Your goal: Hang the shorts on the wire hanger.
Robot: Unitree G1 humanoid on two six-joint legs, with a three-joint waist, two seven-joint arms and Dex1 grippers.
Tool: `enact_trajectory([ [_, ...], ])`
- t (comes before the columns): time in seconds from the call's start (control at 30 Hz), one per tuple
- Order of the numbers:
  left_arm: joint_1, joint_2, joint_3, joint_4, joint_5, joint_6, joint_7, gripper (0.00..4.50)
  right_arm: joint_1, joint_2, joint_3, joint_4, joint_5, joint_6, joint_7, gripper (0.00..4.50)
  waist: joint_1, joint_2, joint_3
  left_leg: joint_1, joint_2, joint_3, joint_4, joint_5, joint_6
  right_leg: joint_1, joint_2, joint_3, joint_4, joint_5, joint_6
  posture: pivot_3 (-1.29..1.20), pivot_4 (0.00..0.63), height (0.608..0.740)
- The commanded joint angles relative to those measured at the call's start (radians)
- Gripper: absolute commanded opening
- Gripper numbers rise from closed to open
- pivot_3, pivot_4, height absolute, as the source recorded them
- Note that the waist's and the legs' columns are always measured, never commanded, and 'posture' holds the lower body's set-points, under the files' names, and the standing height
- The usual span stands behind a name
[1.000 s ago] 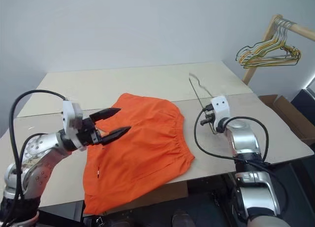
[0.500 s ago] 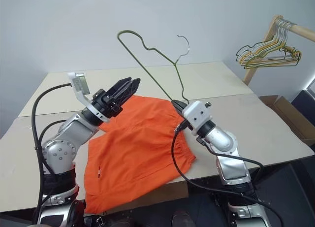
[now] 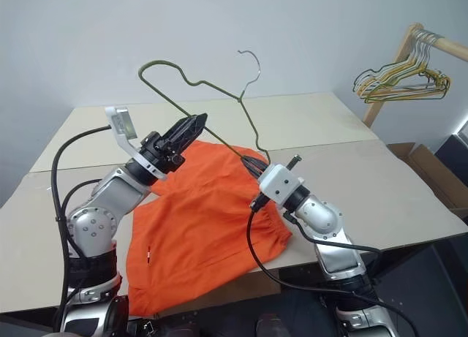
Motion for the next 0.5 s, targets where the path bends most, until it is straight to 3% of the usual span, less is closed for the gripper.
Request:
enact_trajectory([
  [0.03, -0.032, 0.001, 0.002, -0.03, -0.008, -0.014, 0.008, 1.61, -0.005, 0.0, -0.003, -0.017, -0.011, -0.03, -0.011, 0.0, 0.0, 0.0, 0.0, 0.0, 0.0, 0.0, 0.0, 0.0, 0.0, 0.0, 0.0, 0.0, 0.0, 0.0, 0.0, -0.06, 0.0, 0.74],
  [0.17, -0.034, -0.005, 0.005, -0.019, -0.004, -0.017, 0.029, 0.22, -0.001, -0.002, -0.005, -0.011, -0.033, -0.044, -0.021, 0.0, 0.0, 0.0, 0.0, 0.0, 0.0, 0.0, 0.0, 0.0, 0.0, 0.0, 0.0, 0.0, 0.0, 0.0, 0.0, -0.06, 0.0, 0.74],
  [0.2, -0.034, -0.006, 0.003, -0.018, -0.001, -0.019, 0.027, 0.04, -0.001, -0.002, -0.004, -0.008, -0.039, -0.05, -0.022, 0.0, 0.0, 0.0, 0.0, 0.0, 0.0, 0.0, 0.0, 0.0, 0.0, 0.0, 0.0, 0.0, 0.0, 0.0, 0.0, -0.06, 0.0, 0.74],
  [0.37, -0.032, -0.015, -0.022, -0.016, 0.038, -0.035, 0.025, 0.04, -0.005, -0.005, -0.002, 0.003, -0.064, -0.072, -0.032, 0.0, 0.0, 0.0, 0.0, 0.0, 0.0, 0.0, 0.0, 0.0, 0.0, 0.0, 0.0, 0.0, 0.0, 0.0, 0.0, -0.06, 0.0, 0.74],
  [0.5, -0.02, -0.009, -0.05, -0.034, 0.103, -0.068, 0.007, 0.0, -0.016, -0.024, 0.003, 0.011, -0.08, -0.067, -0.01, 1.14, 0.0, 0.0, 0.0, 0.0, -0.001, 0.0, 0.0, 0.0, 0.0, 0.0, 0.0, 0.0, 0.0, 0.0, 0.0, -0.06, 0.0, 0.74],
])
